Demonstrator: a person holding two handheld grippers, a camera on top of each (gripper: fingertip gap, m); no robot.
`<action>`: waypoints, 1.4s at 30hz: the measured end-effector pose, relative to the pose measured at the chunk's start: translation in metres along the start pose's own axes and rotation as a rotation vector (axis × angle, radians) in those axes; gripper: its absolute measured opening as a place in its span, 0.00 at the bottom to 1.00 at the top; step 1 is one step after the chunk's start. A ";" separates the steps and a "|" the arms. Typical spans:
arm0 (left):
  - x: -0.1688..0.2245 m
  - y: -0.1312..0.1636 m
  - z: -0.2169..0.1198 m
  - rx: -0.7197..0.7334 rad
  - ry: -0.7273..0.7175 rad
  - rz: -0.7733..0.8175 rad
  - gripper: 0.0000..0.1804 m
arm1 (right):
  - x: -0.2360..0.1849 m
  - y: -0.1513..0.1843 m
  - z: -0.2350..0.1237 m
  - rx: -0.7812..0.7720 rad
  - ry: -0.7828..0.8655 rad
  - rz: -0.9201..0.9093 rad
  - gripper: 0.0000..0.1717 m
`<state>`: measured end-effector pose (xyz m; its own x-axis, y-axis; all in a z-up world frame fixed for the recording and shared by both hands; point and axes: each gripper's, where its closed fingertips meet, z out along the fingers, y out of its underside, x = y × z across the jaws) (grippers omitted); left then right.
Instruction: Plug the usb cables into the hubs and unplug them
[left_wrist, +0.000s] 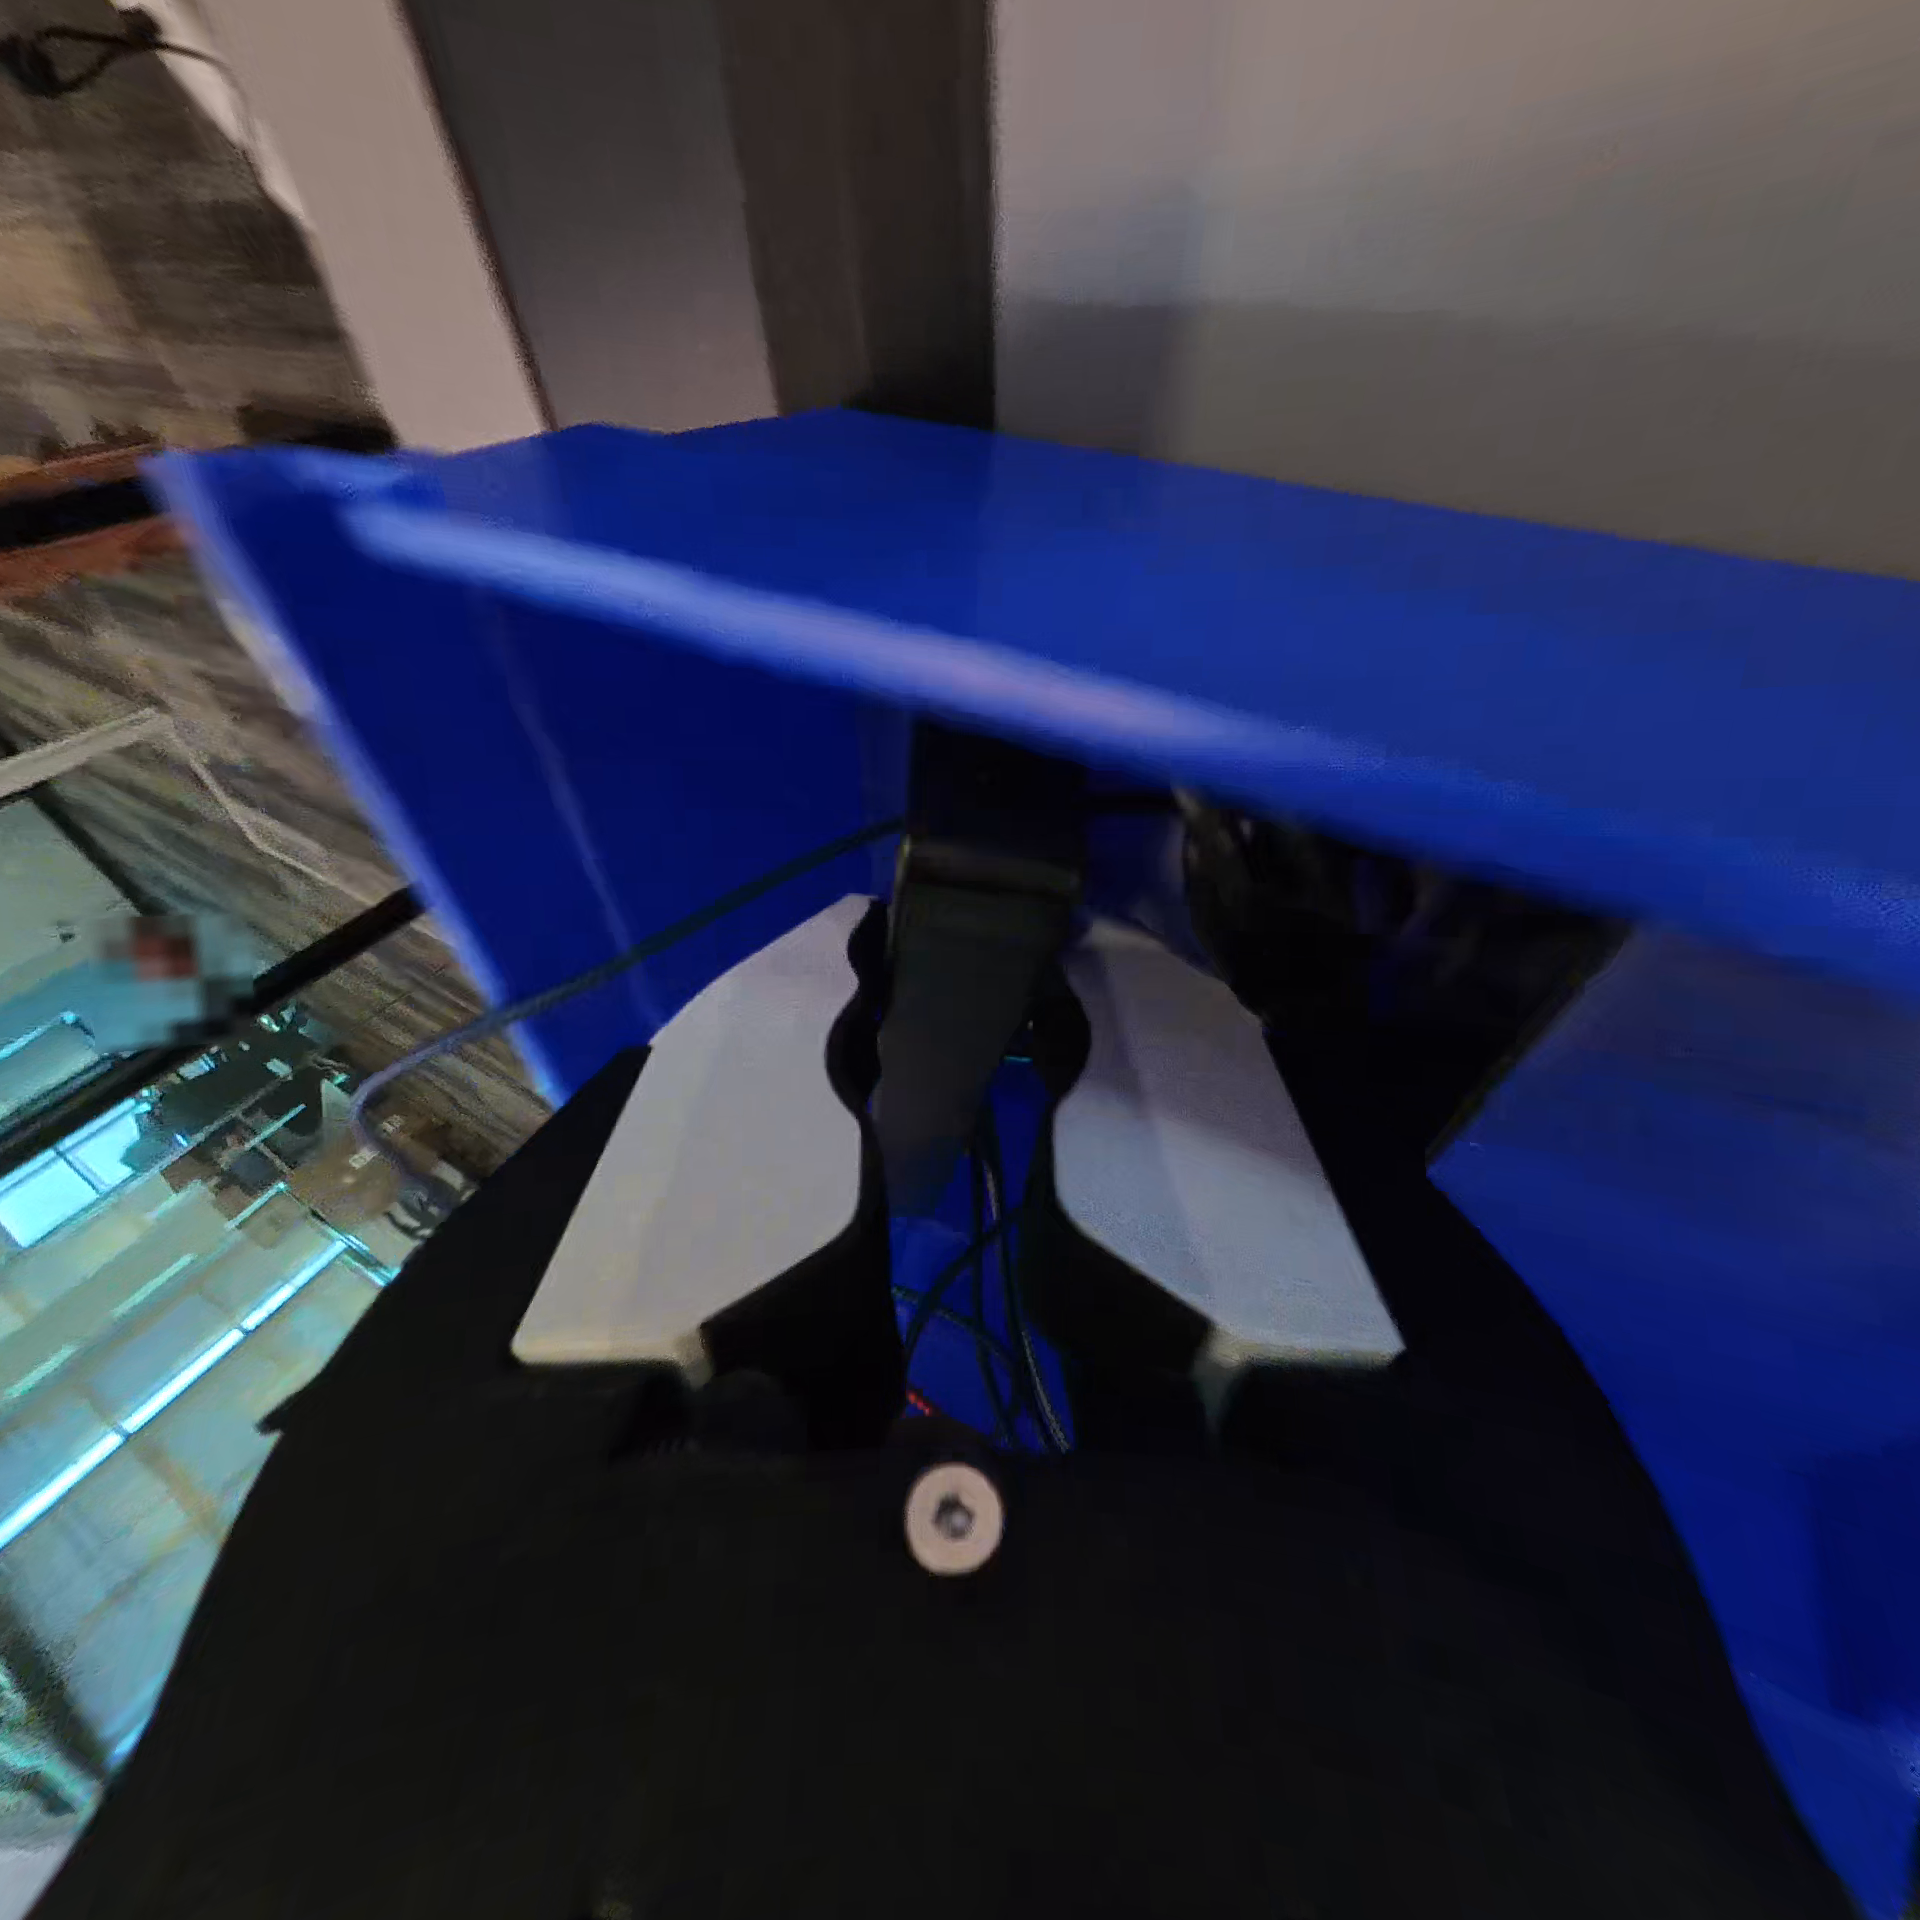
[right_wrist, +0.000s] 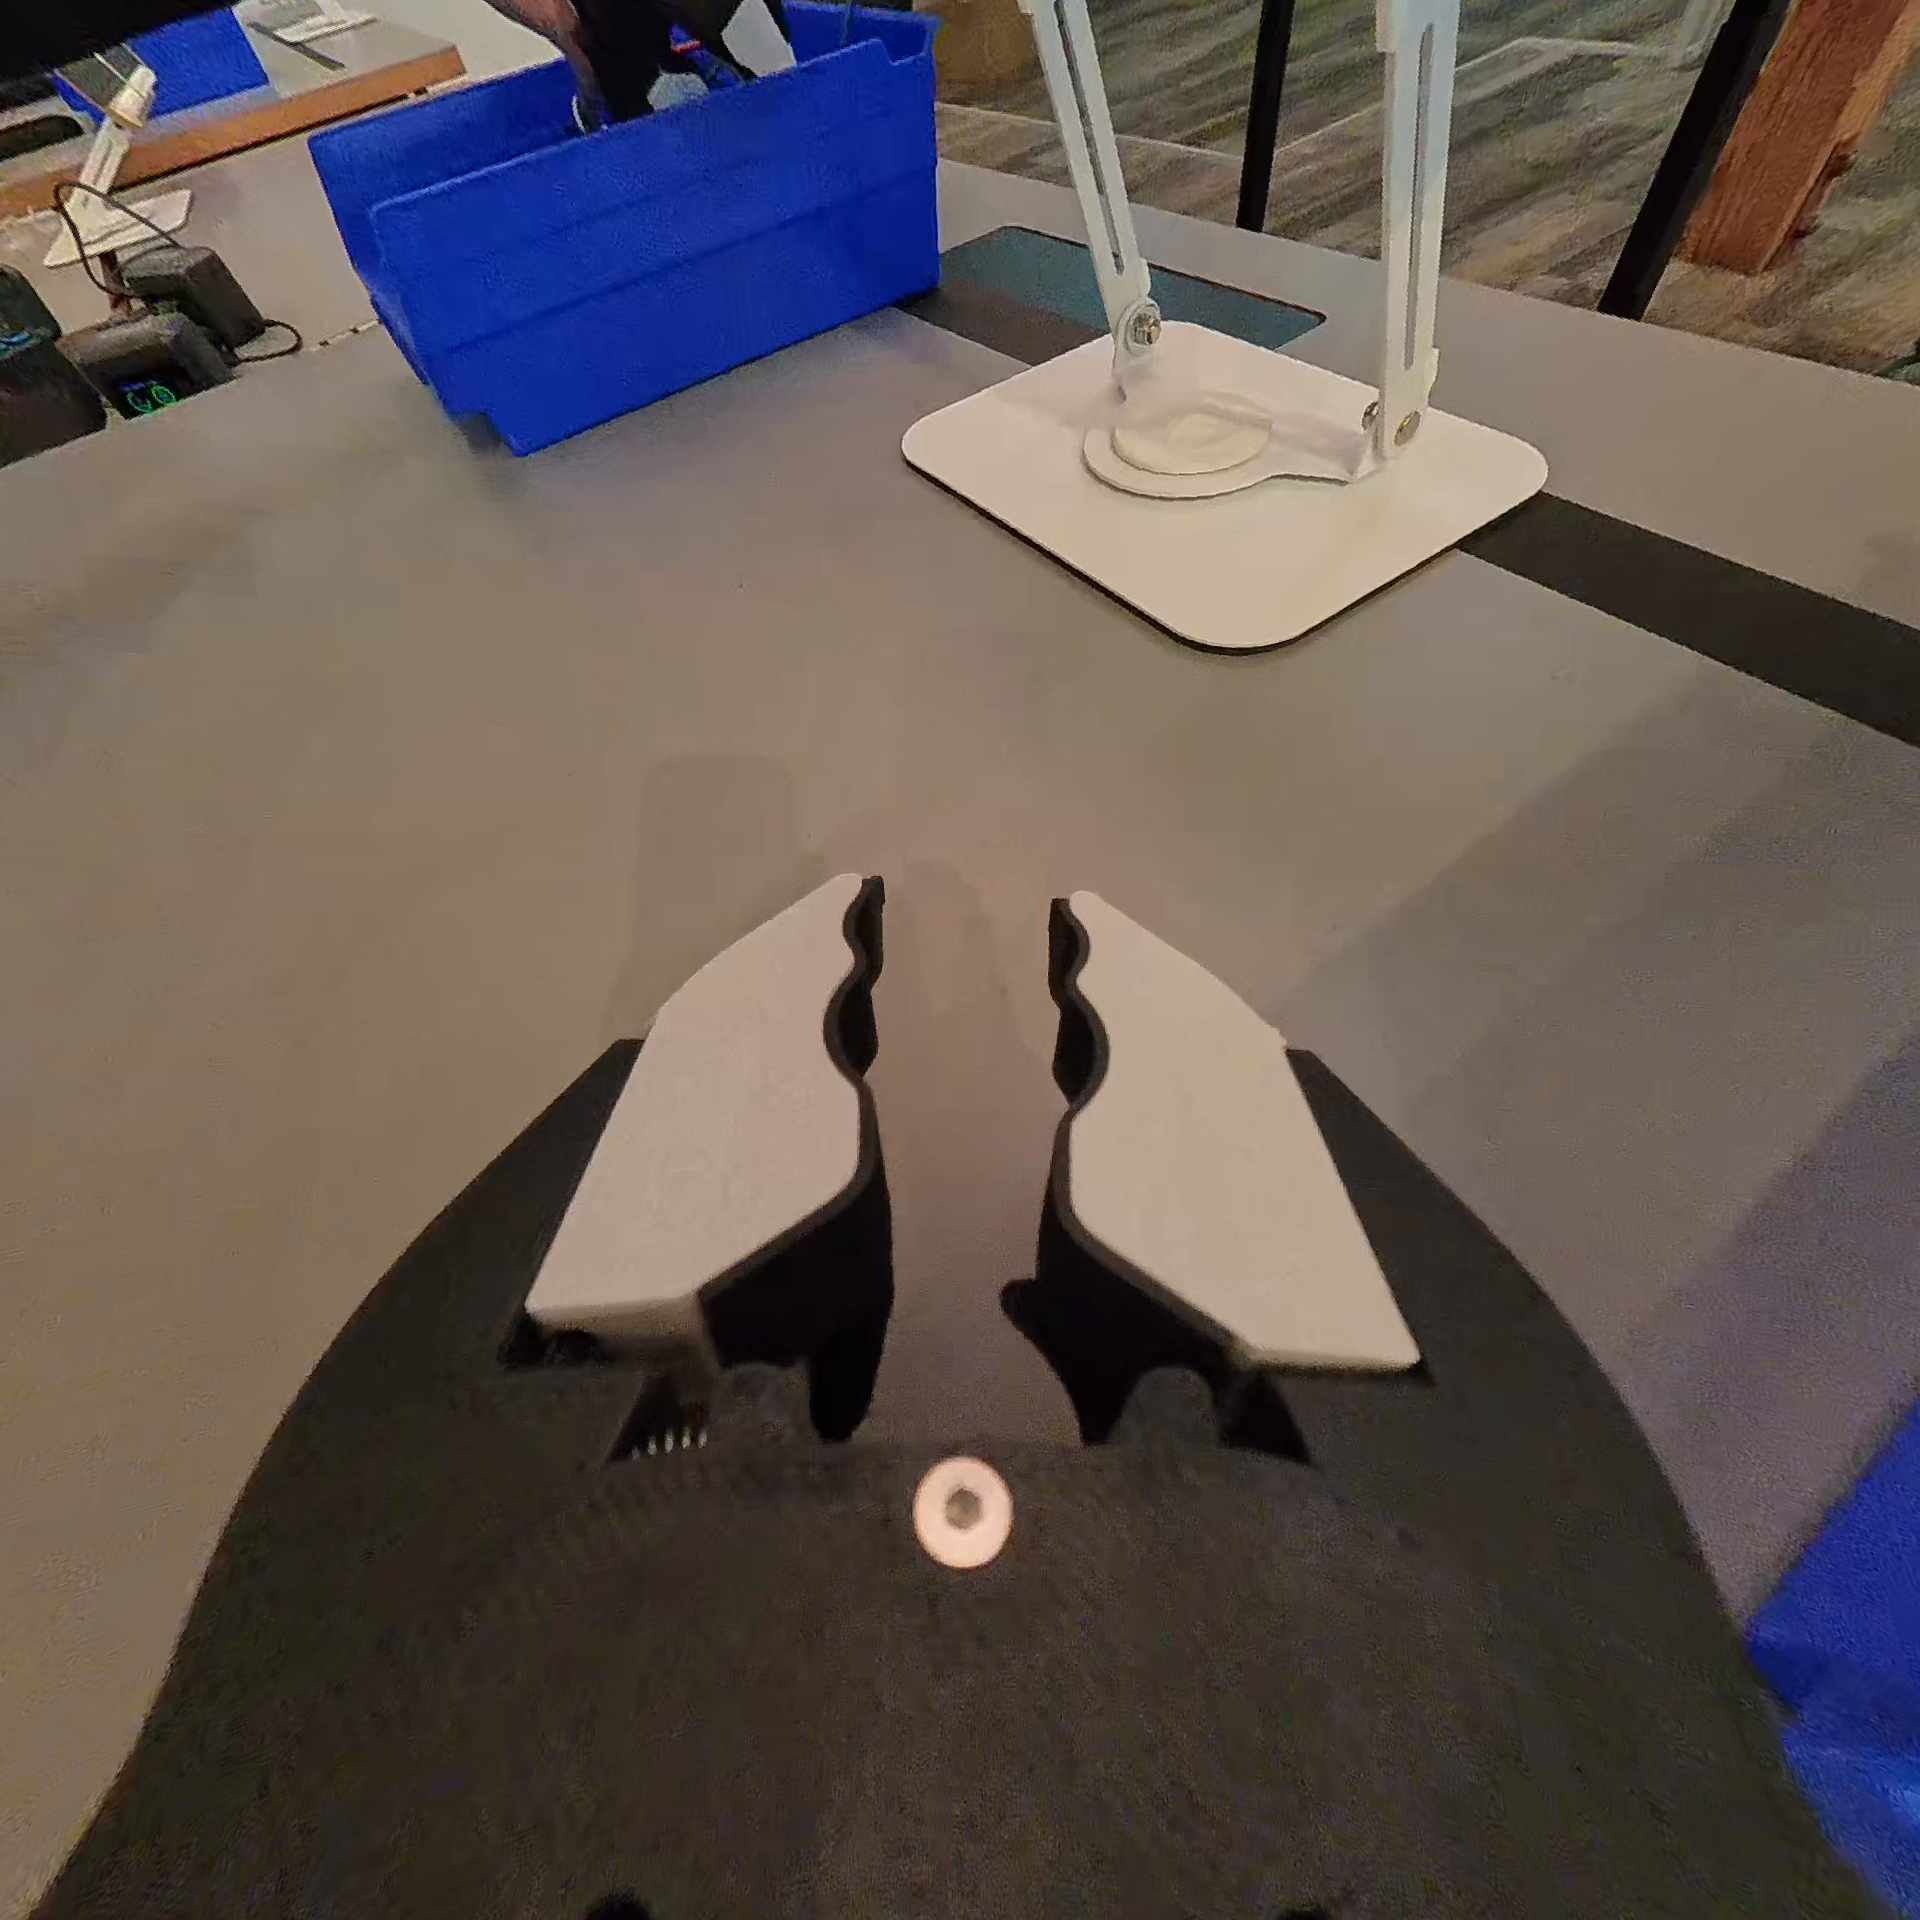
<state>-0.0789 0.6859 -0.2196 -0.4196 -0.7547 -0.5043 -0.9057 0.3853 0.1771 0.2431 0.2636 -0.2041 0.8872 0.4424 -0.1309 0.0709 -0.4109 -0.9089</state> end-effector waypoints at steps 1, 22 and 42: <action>-0.007 -0.001 -0.009 0.043 -0.031 -0.038 0.14 | 0.000 -0.001 -0.001 0.005 -0.001 0.003 0.17; -0.147 0.115 -0.429 0.480 -0.918 -0.755 0.14 | -0.005 -0.004 -0.001 0.011 -0.009 0.004 0.18; 0.063 -0.208 -0.532 1.436 -0.180 -0.667 0.14 | -0.050 -0.048 -0.017 0.202 -0.191 -0.026 0.32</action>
<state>0.0509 0.2757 0.1612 0.1181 -0.9558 -0.2692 -0.0652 0.2631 -0.9626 0.2030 0.2474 -0.1471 0.7828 0.6011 -0.1612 -0.0167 -0.2387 -0.9710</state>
